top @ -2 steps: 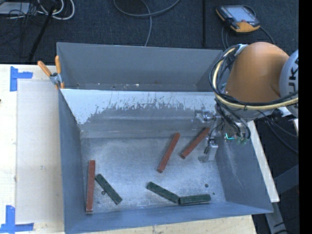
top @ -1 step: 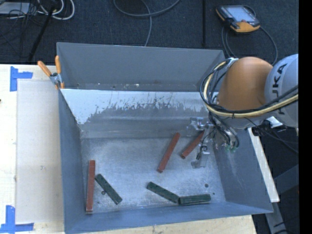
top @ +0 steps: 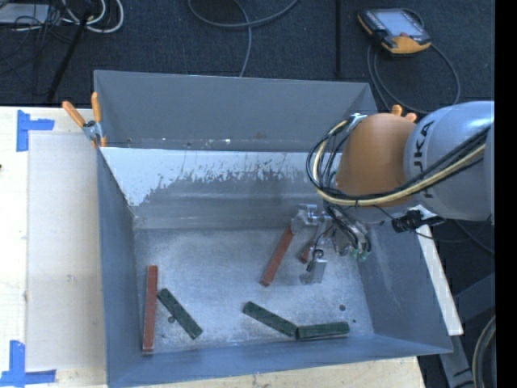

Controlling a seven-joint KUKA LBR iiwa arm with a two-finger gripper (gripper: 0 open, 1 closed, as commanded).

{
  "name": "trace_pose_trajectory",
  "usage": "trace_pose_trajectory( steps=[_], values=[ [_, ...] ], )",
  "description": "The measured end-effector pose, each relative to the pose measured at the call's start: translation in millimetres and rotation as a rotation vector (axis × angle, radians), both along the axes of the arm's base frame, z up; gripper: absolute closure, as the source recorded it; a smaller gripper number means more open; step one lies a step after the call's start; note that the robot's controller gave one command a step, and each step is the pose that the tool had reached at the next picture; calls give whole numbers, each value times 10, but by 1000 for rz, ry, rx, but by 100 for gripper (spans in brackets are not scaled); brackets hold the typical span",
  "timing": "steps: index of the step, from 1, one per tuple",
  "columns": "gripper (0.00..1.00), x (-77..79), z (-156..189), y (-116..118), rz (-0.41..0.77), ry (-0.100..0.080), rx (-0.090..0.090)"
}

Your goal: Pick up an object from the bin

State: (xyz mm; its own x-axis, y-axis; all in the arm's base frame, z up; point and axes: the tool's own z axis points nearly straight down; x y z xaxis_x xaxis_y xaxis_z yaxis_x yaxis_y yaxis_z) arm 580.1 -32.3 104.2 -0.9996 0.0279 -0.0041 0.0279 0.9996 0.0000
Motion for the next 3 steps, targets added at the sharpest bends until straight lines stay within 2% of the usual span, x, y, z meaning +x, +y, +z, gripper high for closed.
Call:
trace_pose_trajectory(
  steps=[1, 2, 3],
  values=[
    [0, 262, -314, -76, 21, 6, 1],
    [100, 202, -323, 527, 33, 1, 2],
    [100, 202, -323, 527, 34, 1, 2]
  ],
)
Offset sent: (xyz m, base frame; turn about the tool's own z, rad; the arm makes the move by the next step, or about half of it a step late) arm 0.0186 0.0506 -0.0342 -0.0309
